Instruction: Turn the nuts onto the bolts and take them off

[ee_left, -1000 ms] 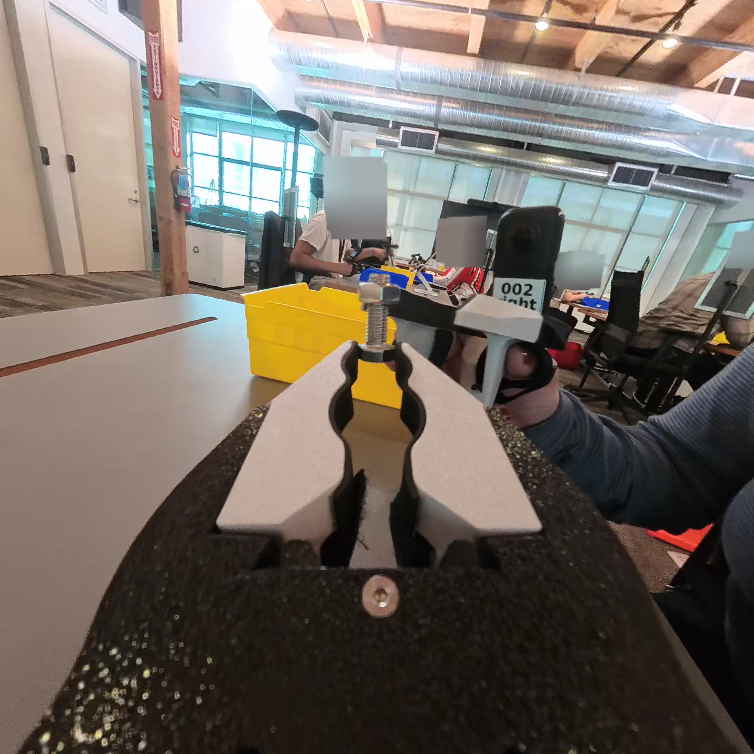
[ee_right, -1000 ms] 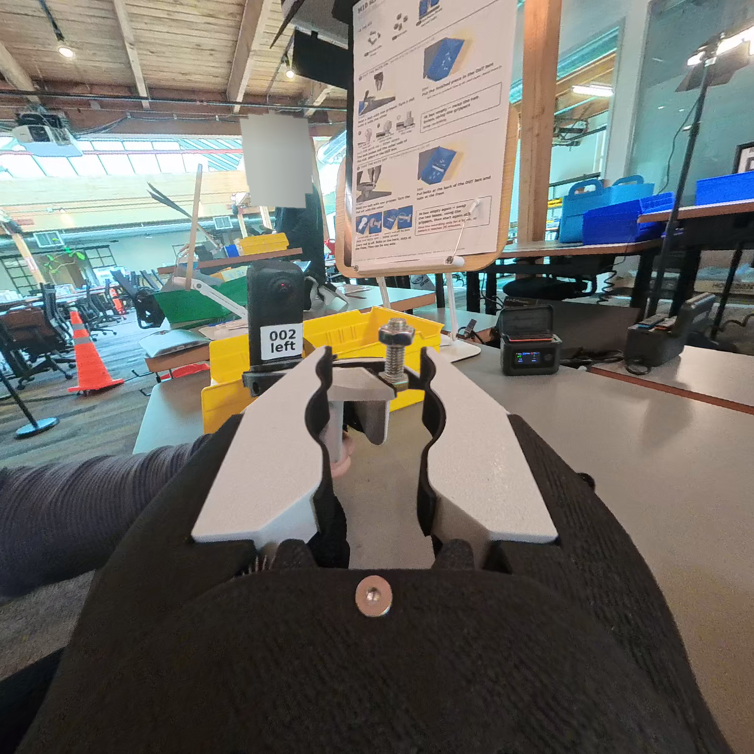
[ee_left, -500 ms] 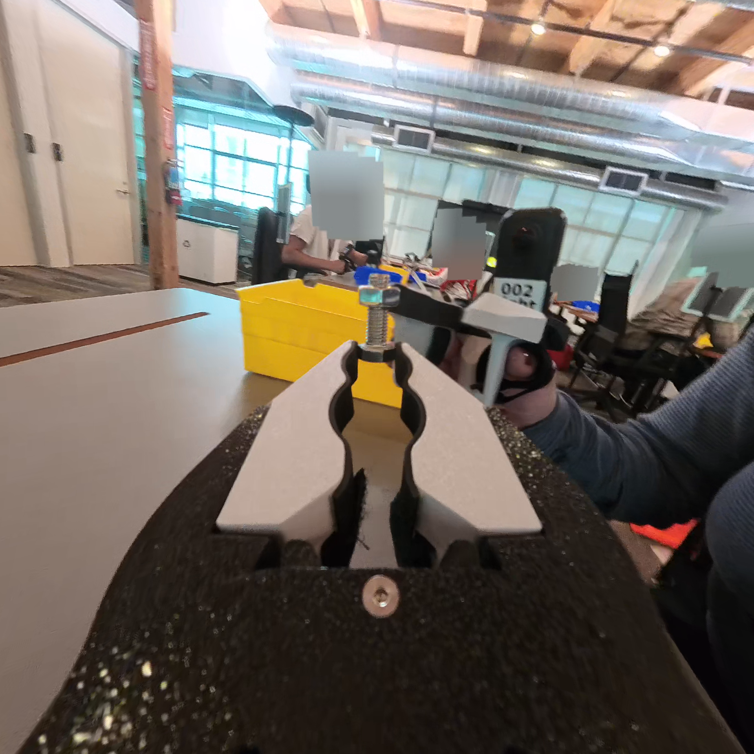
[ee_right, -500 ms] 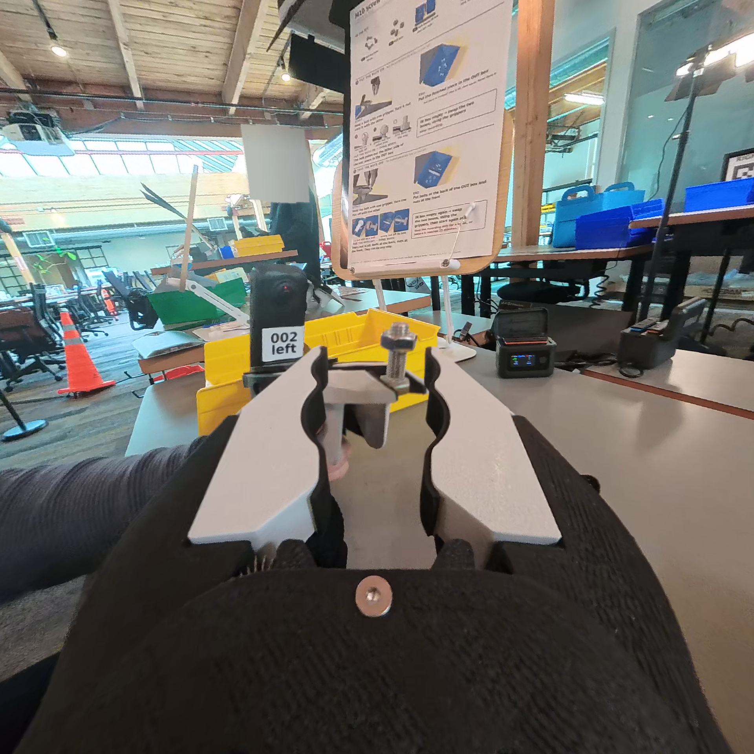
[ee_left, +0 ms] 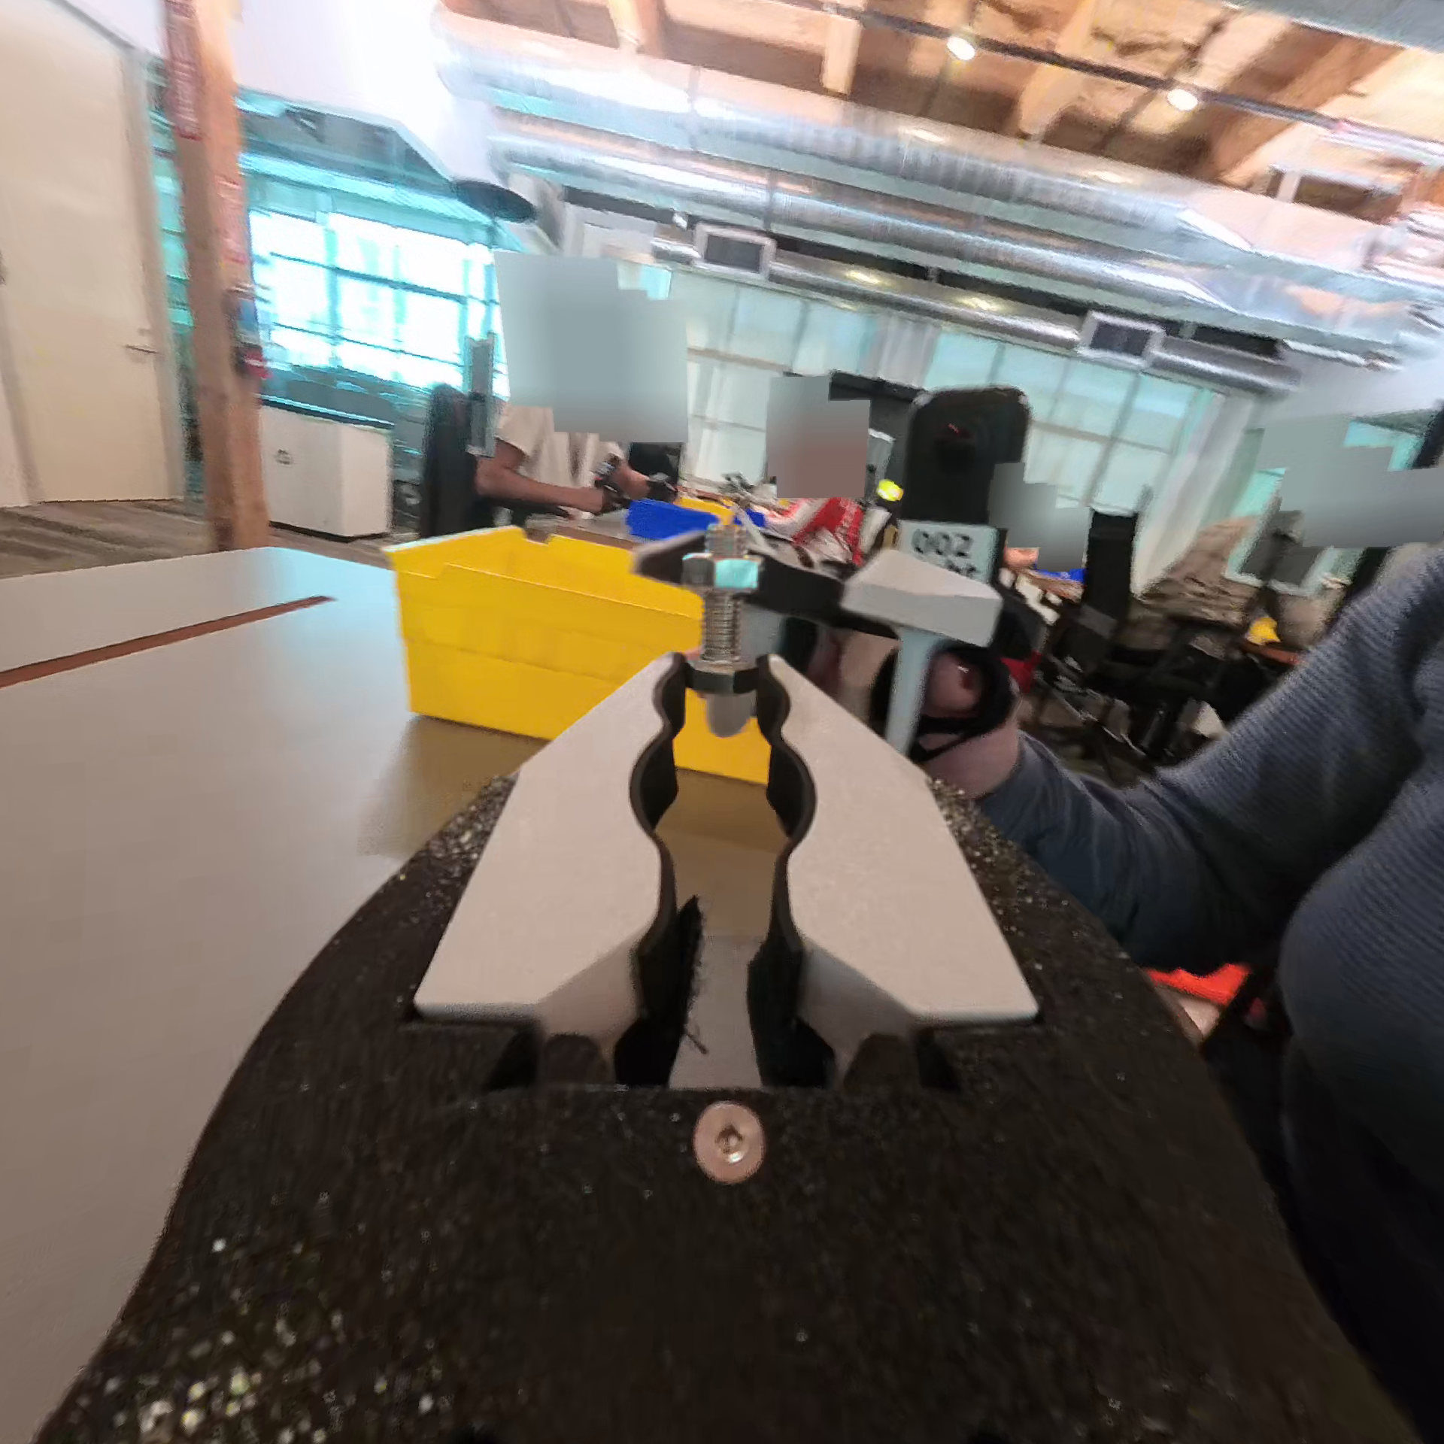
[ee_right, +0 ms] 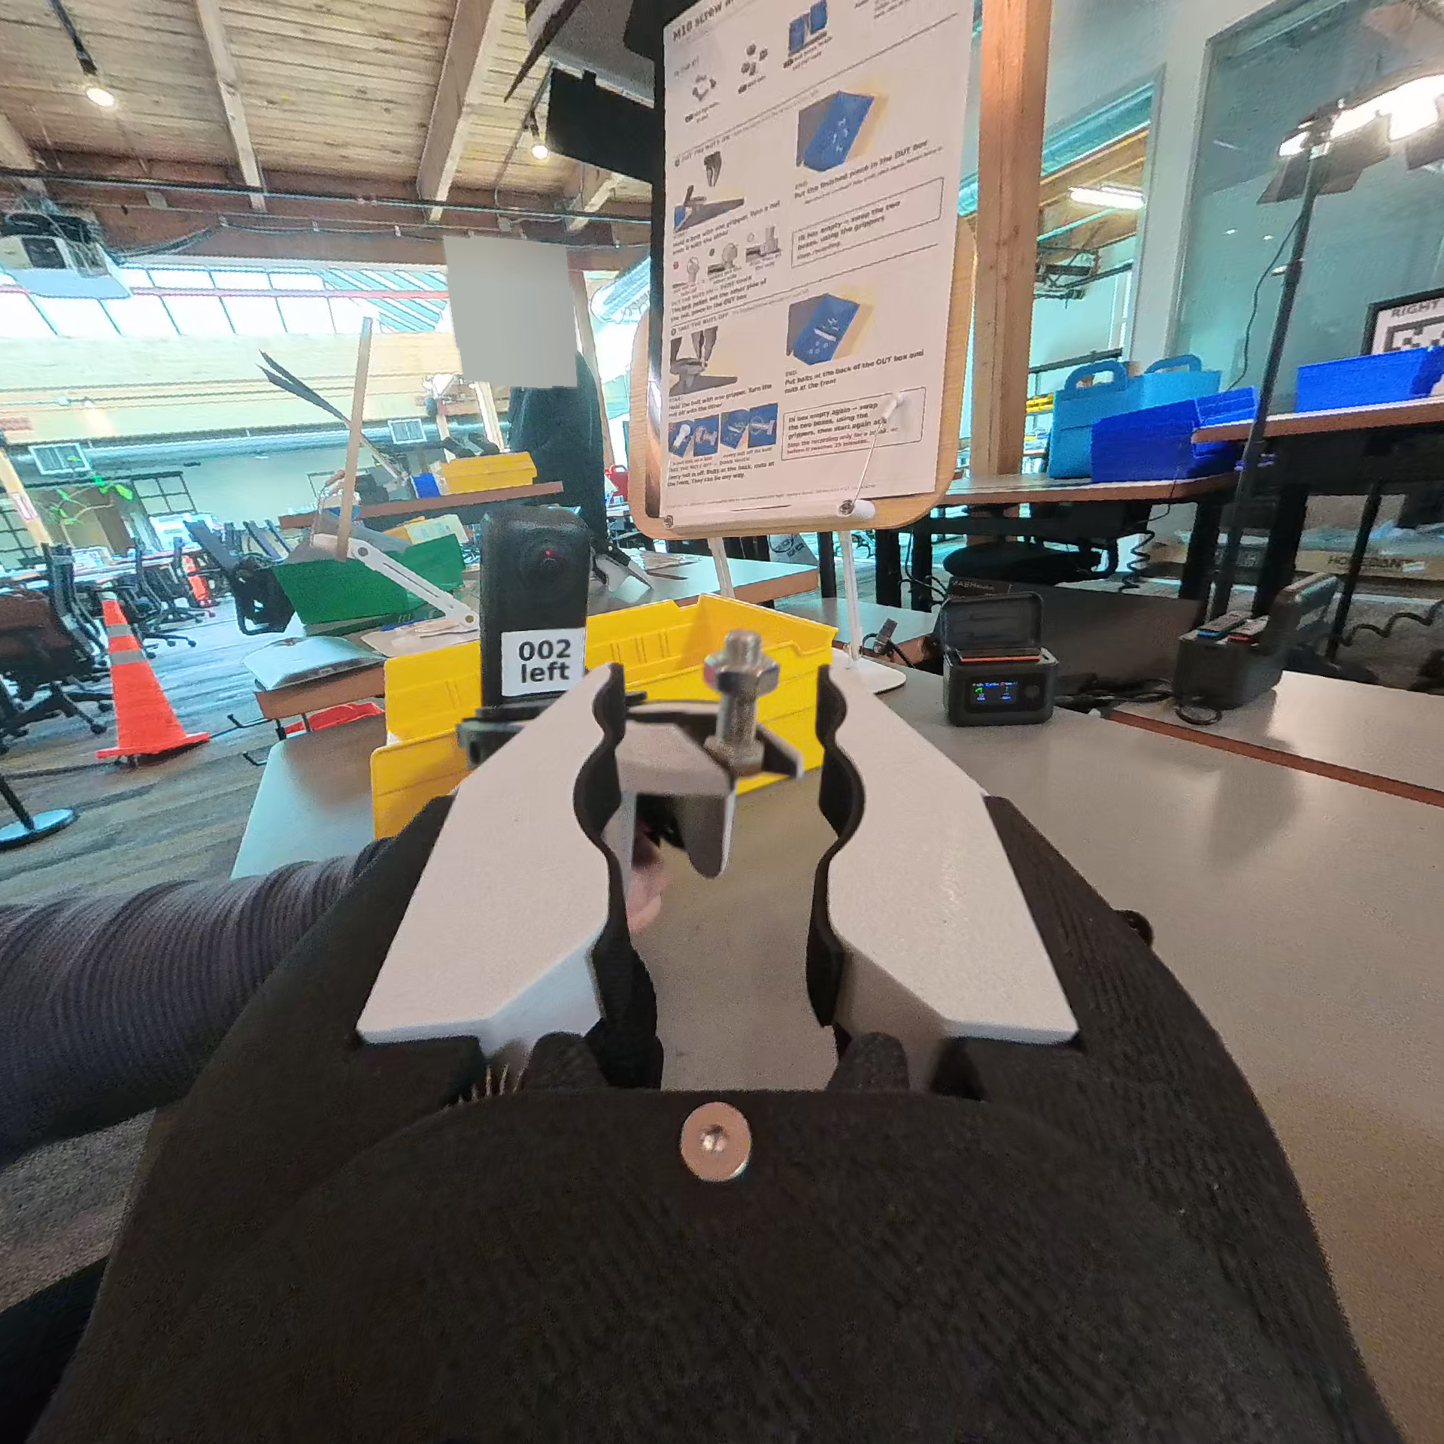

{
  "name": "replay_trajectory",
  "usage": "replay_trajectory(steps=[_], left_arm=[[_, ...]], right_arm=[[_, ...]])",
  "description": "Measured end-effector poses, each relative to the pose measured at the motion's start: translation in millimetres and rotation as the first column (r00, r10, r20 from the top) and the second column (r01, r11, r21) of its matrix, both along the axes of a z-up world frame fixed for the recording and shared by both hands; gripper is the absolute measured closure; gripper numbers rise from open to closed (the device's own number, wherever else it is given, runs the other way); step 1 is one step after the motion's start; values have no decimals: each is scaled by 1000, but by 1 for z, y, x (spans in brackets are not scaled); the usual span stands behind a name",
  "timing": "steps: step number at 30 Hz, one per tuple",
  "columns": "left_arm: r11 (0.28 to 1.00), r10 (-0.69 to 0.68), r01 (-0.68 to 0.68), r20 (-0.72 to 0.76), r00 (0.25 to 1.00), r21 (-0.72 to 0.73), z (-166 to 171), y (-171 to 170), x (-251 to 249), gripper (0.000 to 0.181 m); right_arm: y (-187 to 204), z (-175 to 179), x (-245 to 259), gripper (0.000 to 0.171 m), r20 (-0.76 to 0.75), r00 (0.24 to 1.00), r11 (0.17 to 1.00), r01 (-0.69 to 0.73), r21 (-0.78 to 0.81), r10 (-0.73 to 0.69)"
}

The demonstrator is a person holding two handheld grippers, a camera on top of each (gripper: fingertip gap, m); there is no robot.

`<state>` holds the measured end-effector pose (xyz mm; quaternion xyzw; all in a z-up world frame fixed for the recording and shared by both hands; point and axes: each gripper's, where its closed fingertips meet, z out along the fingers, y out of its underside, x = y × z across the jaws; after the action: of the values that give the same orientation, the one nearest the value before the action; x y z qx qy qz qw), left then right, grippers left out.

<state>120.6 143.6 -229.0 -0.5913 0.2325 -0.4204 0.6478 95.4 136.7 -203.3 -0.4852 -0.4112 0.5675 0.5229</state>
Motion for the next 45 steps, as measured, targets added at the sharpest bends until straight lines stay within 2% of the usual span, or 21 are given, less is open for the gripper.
replay_trajectory(steps=[4,7,9,11,18,21,24,27,29,34,37,42,44,45], left_arm=[[997,-83,83,-52,995,-10,-8,-7,21,165],[1000,-29,29,-7,1000,-12,-4,-1,10,165],[998,55,-55,27,998,-17,-1,6,-7,165],[994,104,-103,42,994,-30,0,11,-18,165],[999,-52,52,-62,997,-7,-7,-4,18,165],[996,-87,87,-21,996,-6,-3,-8,19,165],[999,-40,40,7,999,-16,-2,-2,8,165],[997,71,-70,21,997,-34,-2,9,-9,165],[993,105,-104,29,994,-49,-3,12,-17,165],[999,-53,52,-45,998,-12,-5,-5,13,165],[996,-87,85,-88,992,-27,-12,-7,25,165],[999,30,-31,-18,999,-20,-5,5,2,165],[996,91,-90,34,995,-27,-1,10,-13,165],[994,108,-106,52,993,-34,1,11,-19,165]], right_arm=[[-6,0,-2,122,-1,999,999,-40,-4,40],[-10,-1,-3,123,7,999,999,-50,10,50],[-7,-1,-2,122,5,999,999,-39,5,39],[-6,0,0,127,-3,999,999,-46,-10,46],[-4,-3,-2,127,9,999,999,-40,-29,40],[-8,-3,-3,131,5,998,998,-60,-19,60],[-8,-1,-2,131,-1,999,999,-53,-7,53],[-4,-1,-1,127,-1,999,999,-36,-20,36],[-3,-2,0,131,-1,999,999,-35,-26,35],[-4,-4,-3,127,11,999,999,-35,-20,35],[-10,-4,-4,127,12,998,997,-69,-17,69],[-6,-4,-3,118,14,998,998,-55,-25,55],[-5,-2,-1,121,1,998,998,-59,-32,59],[-6,-2,-1,127,1,998,997,-66,-27,66]])
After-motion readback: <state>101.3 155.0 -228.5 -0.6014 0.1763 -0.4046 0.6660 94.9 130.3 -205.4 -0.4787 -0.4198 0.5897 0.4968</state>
